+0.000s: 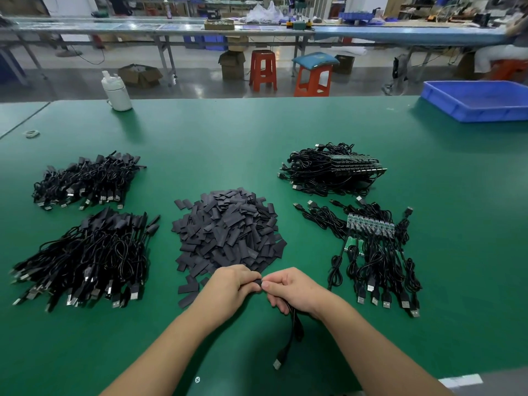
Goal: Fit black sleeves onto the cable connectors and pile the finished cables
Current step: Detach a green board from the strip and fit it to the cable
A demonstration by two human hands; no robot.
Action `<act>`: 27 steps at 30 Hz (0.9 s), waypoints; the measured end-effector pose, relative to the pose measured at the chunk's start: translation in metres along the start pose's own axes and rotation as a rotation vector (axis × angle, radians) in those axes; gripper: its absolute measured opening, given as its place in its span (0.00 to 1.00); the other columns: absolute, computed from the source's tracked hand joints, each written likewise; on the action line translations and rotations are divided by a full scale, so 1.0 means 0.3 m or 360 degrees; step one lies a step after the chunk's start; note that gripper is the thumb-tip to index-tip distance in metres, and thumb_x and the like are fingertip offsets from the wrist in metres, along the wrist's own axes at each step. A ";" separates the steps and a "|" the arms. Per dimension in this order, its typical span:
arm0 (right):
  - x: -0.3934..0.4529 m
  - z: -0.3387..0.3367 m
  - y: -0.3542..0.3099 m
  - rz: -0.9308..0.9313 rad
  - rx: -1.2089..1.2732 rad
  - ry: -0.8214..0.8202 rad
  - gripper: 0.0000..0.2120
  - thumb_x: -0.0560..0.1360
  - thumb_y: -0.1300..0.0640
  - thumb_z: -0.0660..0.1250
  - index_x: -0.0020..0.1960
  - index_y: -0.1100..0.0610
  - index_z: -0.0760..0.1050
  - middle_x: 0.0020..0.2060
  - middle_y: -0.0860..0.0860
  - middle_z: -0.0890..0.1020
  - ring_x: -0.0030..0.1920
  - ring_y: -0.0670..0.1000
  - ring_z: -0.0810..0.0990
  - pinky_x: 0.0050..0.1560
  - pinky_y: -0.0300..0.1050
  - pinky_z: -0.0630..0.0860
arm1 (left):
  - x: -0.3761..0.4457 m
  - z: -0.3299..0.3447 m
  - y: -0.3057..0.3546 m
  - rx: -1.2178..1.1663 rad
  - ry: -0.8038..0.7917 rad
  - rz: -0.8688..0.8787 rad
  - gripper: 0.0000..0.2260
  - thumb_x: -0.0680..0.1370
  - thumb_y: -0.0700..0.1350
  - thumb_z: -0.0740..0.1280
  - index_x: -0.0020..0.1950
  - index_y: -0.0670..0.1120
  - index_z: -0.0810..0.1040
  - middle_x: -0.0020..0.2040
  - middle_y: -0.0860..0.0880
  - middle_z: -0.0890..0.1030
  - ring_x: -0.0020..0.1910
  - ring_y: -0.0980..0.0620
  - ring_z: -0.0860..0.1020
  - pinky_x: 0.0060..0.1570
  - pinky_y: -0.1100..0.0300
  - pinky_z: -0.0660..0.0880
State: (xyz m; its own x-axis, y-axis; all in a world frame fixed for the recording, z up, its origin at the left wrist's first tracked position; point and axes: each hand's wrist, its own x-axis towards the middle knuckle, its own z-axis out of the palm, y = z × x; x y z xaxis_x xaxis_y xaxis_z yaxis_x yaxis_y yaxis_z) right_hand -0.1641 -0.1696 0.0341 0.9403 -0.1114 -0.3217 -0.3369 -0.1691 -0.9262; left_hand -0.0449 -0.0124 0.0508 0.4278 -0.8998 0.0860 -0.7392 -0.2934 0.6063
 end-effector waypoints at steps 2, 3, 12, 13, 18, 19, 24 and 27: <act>0.000 0.000 -0.001 -0.0002 0.0001 -0.0013 0.16 0.83 0.56 0.62 0.37 0.54 0.78 0.25 0.45 0.79 0.24 0.44 0.73 0.32 0.38 0.73 | 0.000 0.007 0.001 0.0037 -0.0015 0.0024 0.09 0.79 0.45 0.68 0.58 0.48 0.83 0.51 0.51 0.82 0.51 0.54 0.78 0.56 0.61 0.72; 0.001 0.000 -0.001 0.0002 0.0019 -0.0014 0.15 0.83 0.56 0.62 0.39 0.54 0.79 0.28 0.47 0.81 0.25 0.44 0.75 0.32 0.38 0.74 | 0.000 0.011 0.001 0.0055 -0.0024 0.0029 0.09 0.79 0.45 0.68 0.58 0.48 0.83 0.52 0.50 0.82 0.52 0.54 0.79 0.56 0.60 0.73; 0.019 -0.003 0.015 0.0094 0.0289 0.0060 0.07 0.82 0.60 0.63 0.56 0.60 0.78 0.47 0.54 0.87 0.33 0.49 0.81 0.32 0.39 0.75 | 0.022 -0.003 -0.012 0.0545 -0.0134 -0.0035 0.12 0.82 0.54 0.60 0.62 0.53 0.77 0.56 0.54 0.77 0.54 0.51 0.78 0.52 0.55 0.75; 0.019 -0.001 0.016 0.0112 0.0318 0.0083 0.07 0.82 0.61 0.64 0.58 0.61 0.77 0.46 0.54 0.87 0.33 0.49 0.81 0.32 0.39 0.76 | 0.025 -0.003 -0.015 0.0583 -0.0152 -0.0031 0.12 0.82 0.53 0.60 0.61 0.52 0.77 0.56 0.54 0.77 0.54 0.50 0.78 0.52 0.54 0.75; 0.021 0.005 0.013 0.0161 0.0329 0.0137 0.09 0.82 0.62 0.64 0.59 0.64 0.76 0.45 0.54 0.87 0.34 0.50 0.83 0.31 0.40 0.76 | 0.035 0.008 -0.025 0.0628 -0.0213 0.0019 0.10 0.82 0.50 0.60 0.58 0.50 0.77 0.54 0.52 0.77 0.53 0.50 0.78 0.52 0.55 0.74; 0.021 0.006 0.012 0.0168 0.0331 0.0139 0.09 0.82 0.62 0.64 0.59 0.64 0.76 0.45 0.54 0.87 0.34 0.50 0.83 0.31 0.40 0.76 | 0.037 0.010 -0.025 0.0648 -0.0226 0.0025 0.09 0.82 0.50 0.60 0.58 0.50 0.77 0.53 0.52 0.77 0.53 0.50 0.77 0.52 0.55 0.74; 0.023 0.014 0.004 0.0203 0.0292 0.0158 0.08 0.82 0.62 0.62 0.57 0.66 0.77 0.43 0.55 0.86 0.33 0.50 0.84 0.29 0.40 0.76 | 0.042 0.014 -0.003 0.0826 -0.0350 0.0033 0.10 0.83 0.49 0.59 0.60 0.49 0.75 0.54 0.50 0.75 0.53 0.48 0.77 0.52 0.54 0.74; 0.023 0.017 0.002 0.0212 0.0280 0.0171 0.09 0.83 0.62 0.61 0.57 0.67 0.76 0.42 0.55 0.85 0.32 0.50 0.84 0.29 0.39 0.76 | 0.040 0.012 0.015 0.0909 -0.0382 0.0032 0.08 0.82 0.46 0.60 0.60 0.49 0.73 0.54 0.50 0.75 0.54 0.49 0.77 0.51 0.55 0.73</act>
State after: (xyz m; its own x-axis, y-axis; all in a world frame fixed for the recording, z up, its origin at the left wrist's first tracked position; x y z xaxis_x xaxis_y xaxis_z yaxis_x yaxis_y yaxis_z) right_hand -0.1575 -0.1653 0.0304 0.8744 -0.2267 -0.4290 -0.4349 0.0263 -0.9001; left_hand -0.0450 -0.0258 0.0518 0.3309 -0.9350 -0.1276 -0.9360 -0.3424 0.0818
